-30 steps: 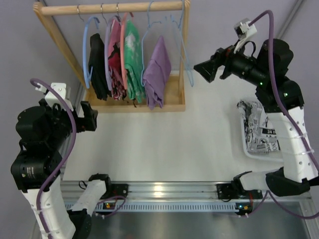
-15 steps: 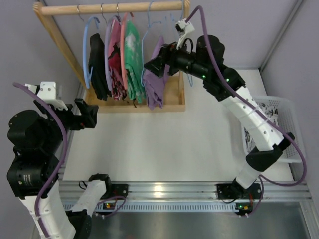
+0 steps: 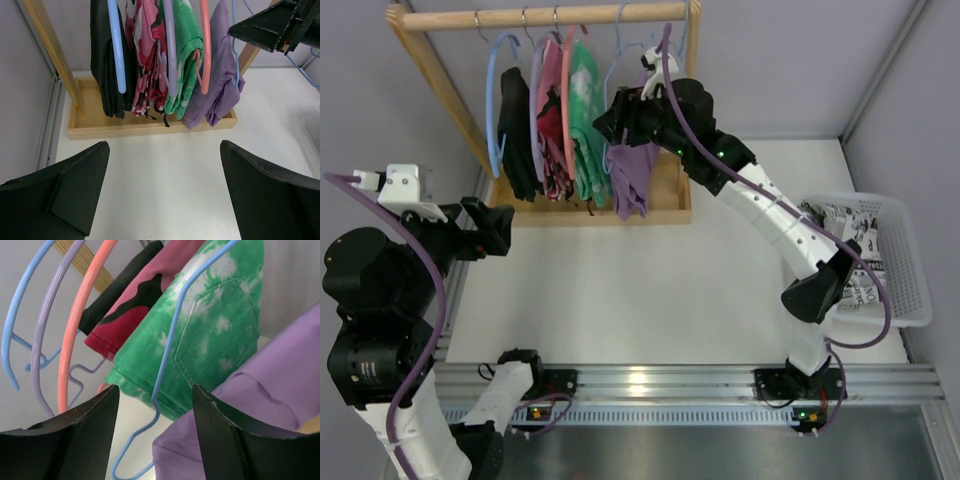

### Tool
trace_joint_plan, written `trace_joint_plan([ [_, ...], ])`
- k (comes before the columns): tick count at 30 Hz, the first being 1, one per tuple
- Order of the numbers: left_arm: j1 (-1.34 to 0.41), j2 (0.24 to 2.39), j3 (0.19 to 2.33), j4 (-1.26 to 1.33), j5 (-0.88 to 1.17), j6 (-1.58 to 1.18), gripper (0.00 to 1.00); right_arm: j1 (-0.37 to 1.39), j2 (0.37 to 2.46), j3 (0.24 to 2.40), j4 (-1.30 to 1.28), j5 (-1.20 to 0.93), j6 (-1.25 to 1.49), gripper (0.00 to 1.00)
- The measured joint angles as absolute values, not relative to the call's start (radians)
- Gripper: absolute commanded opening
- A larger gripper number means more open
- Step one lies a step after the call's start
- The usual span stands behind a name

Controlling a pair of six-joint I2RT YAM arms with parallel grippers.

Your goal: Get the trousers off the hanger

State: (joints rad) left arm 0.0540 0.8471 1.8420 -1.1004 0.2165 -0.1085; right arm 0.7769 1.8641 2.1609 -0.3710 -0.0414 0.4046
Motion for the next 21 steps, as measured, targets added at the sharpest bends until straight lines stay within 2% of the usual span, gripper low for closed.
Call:
trace_joint_plan([
  [1,0.054,0.847,1.842,-1.100,0.216,-0.110,0.99,0.777,1.871,2.161,-0.358,-0.041,0.405,0.56],
  [9,0.054,0.844,1.829,-1.099,0.216,-0.111,0.99,0.776,1.926,2.181,-0.266,-0.047,0.431,0.47],
  [12,0.054,0.839,1.829,-1.099,0.217,-0.112,0.99,0.773,1.937,2.182,-0.243,-0.068,0.468,0.34],
  [18,0.054,0.833,1.829,-1.098,0.221,-0.118,0.99,0.749,1.951,2.182,-0.211,-0.121,0.551,0.16],
  [21,0.055,0.834,1.829,-1.097,0.221,-0.126,0.98,0.729,1.954,2.182,-0.201,-0.150,0.597,0.00],
])
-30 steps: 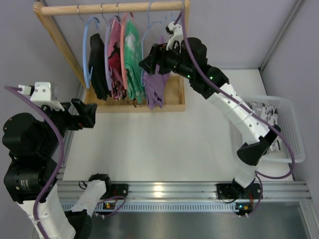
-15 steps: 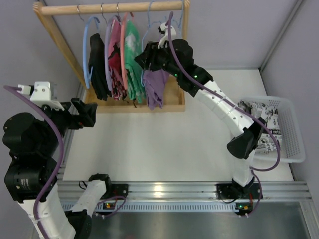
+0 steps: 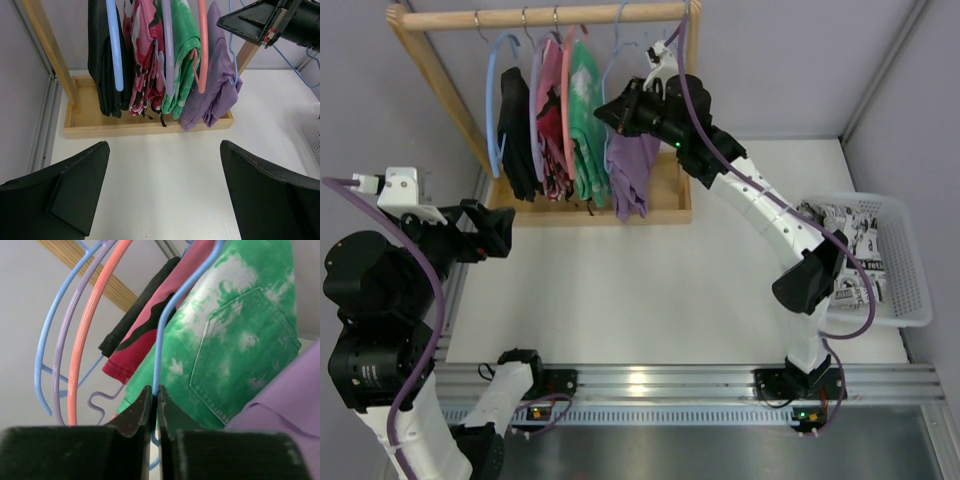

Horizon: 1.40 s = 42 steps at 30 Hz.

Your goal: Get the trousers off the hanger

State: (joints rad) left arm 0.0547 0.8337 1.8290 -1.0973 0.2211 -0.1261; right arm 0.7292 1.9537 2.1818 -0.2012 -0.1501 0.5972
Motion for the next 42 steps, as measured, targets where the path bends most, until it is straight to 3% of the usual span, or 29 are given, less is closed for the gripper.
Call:
trace_joint_plan([
  [23,0.055,0.857,1.817,-1.032,0.280,-0.178,0.96,0.662,1.953,2.218,-0.166,-0.337,0.691,0.00],
  [42,0.055,0.862,1.811,-1.010,0.299,-0.194,0.95,0.655,1.831,2.153,-0.274,-0.237,0.460,0.00],
])
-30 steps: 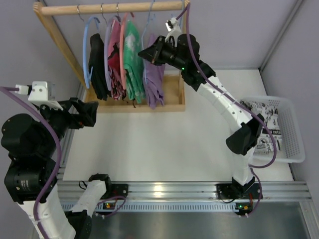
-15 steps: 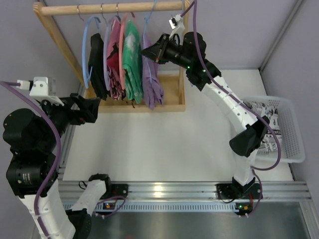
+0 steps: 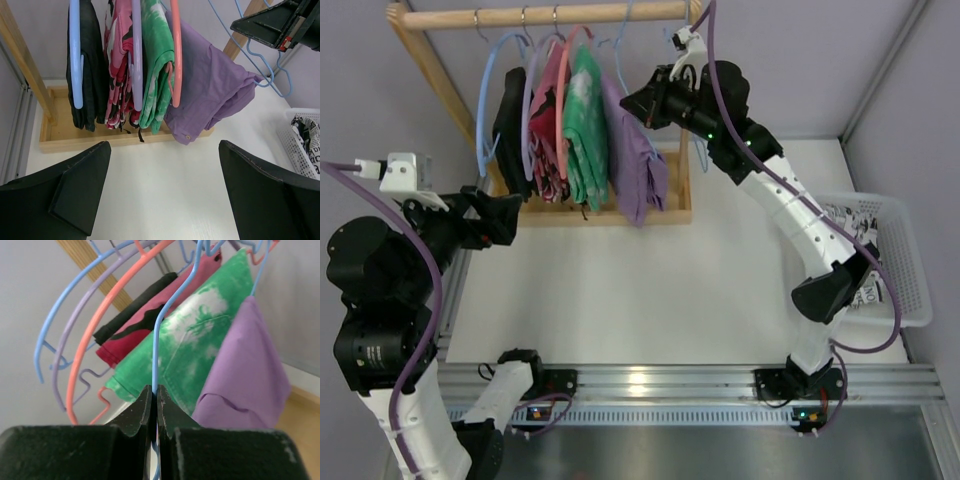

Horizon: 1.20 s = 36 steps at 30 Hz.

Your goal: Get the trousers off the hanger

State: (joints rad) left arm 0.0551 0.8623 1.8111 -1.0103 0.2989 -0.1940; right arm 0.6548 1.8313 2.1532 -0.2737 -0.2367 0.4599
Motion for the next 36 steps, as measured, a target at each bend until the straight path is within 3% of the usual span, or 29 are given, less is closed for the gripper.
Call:
trace_joint_plan([
  [8,0.055,0.868,1.803,-0.995,0.299,-0.208,0.95,0.654,1.787,2.152,-0.308,-0.146,0.296,0.00],
  [27,0.055,0.871,1.803,-0.986,0.306,-0.212,0.95,0.645,1.712,2.088,-0.168,-0.096,0.219,0.00],
  [36,0.057,0.889,1.803,-0.934,0.455,-0.243,0.92,0.645,1.580,1.954,-0.165,-0.112,0.211,0.00],
])
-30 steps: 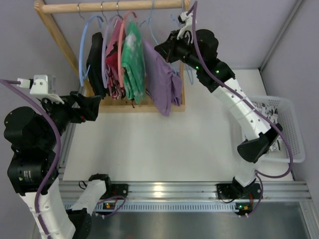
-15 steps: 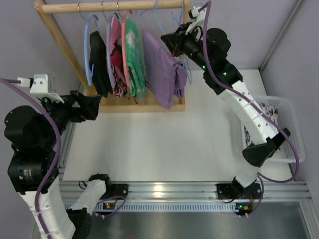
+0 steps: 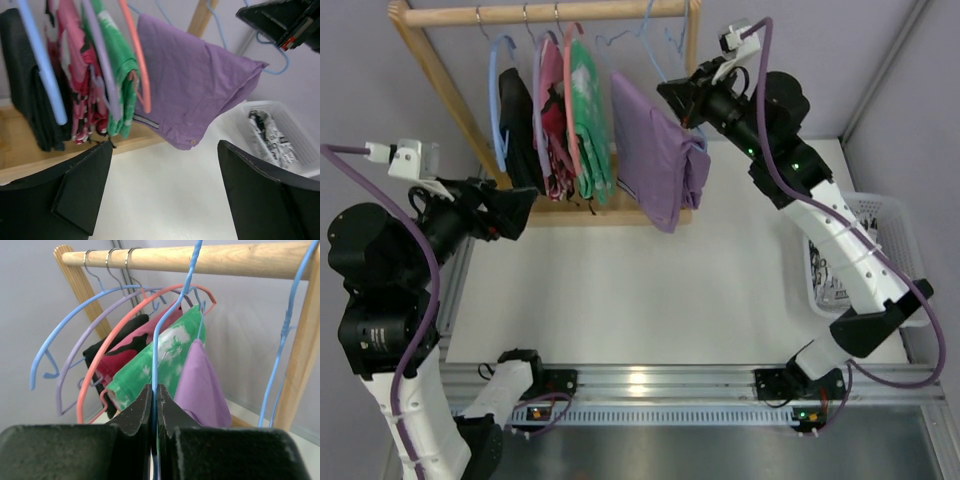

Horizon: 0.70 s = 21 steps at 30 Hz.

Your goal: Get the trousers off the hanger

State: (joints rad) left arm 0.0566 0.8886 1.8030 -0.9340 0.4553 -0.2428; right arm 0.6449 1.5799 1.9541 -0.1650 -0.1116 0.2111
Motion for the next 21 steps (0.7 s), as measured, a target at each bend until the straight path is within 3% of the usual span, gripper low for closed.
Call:
trace_joint_plan([
  [13,0.042,1.066,1.693,-0.513,0.749,-0.634,0.86,0.646,1.290,1.704,-0.189,-0.152,0.208,0.00],
  [21,-0.285,1.219,1.668,-0.354,0.657,-0.750,0.78,0.655,1.257,1.616,-0.196,-0.156,0.213,0.00],
])
